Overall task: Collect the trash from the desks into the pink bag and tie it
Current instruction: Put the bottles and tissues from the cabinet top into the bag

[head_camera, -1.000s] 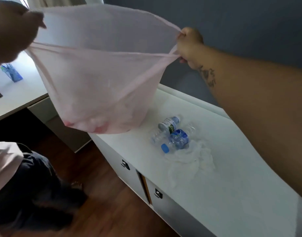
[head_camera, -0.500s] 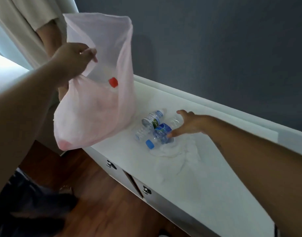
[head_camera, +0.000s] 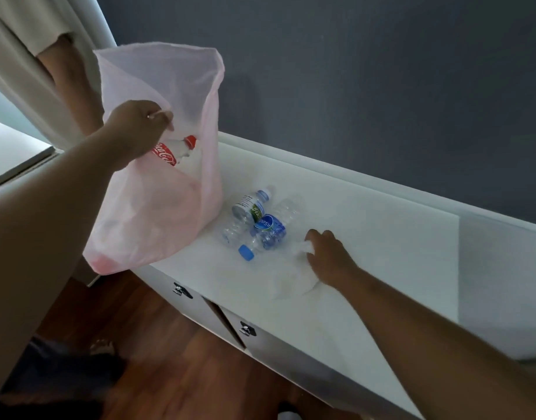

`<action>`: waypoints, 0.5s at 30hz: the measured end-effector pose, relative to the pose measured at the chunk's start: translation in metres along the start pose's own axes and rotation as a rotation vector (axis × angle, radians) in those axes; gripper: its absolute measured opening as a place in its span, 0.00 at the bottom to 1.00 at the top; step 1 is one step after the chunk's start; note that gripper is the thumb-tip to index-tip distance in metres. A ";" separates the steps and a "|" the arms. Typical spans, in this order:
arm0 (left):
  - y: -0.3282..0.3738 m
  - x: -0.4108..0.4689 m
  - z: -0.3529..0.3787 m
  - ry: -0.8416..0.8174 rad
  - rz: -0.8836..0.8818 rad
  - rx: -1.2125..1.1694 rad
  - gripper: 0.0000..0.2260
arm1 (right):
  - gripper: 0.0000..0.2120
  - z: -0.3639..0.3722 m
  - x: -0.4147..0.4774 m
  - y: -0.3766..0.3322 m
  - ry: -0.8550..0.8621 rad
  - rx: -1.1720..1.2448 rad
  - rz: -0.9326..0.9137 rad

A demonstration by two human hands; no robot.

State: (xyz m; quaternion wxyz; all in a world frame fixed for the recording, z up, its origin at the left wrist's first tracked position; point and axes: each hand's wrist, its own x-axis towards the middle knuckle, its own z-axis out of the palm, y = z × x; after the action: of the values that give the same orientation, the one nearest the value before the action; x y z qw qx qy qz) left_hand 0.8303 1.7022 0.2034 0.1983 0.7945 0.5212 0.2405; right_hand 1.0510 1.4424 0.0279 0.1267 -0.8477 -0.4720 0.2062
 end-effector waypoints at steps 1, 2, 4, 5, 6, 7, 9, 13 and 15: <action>-0.001 0.001 -0.001 0.008 -0.002 0.002 0.15 | 0.14 -0.011 0.005 0.004 -0.023 0.013 0.019; -0.002 0.002 -0.003 0.020 -0.006 0.002 0.15 | 0.16 -0.025 0.011 0.007 -0.020 0.022 0.032; -0.004 0.004 -0.008 0.053 0.000 -0.004 0.15 | 0.18 -0.059 0.025 0.003 0.048 0.053 0.036; -0.004 0.004 -0.011 0.073 0.004 -0.016 0.15 | 0.19 -0.077 0.032 -0.005 0.093 0.094 0.031; -0.005 0.004 -0.014 0.088 0.003 -0.035 0.15 | 0.19 -0.093 0.038 -0.017 0.135 0.162 0.019; -0.005 0.004 -0.017 0.096 -0.001 -0.058 0.15 | 0.20 -0.108 0.044 -0.033 0.172 0.252 -0.001; -0.005 0.001 -0.022 0.101 -0.012 -0.111 0.14 | 0.19 -0.129 0.052 -0.075 0.217 0.458 -0.086; -0.005 -0.007 -0.030 0.114 -0.006 -0.194 0.12 | 0.08 -0.150 0.052 -0.168 0.183 0.812 -0.314; -0.007 -0.013 -0.037 0.129 -0.013 -0.200 0.13 | 0.06 -0.155 0.051 -0.208 0.208 0.953 -0.356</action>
State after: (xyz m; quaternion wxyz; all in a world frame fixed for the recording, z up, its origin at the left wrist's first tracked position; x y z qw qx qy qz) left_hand 0.7989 1.6951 0.2274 0.2444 0.7502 0.5114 0.3405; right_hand 0.9920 1.5914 0.2384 0.5781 -0.6186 -0.4473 0.2881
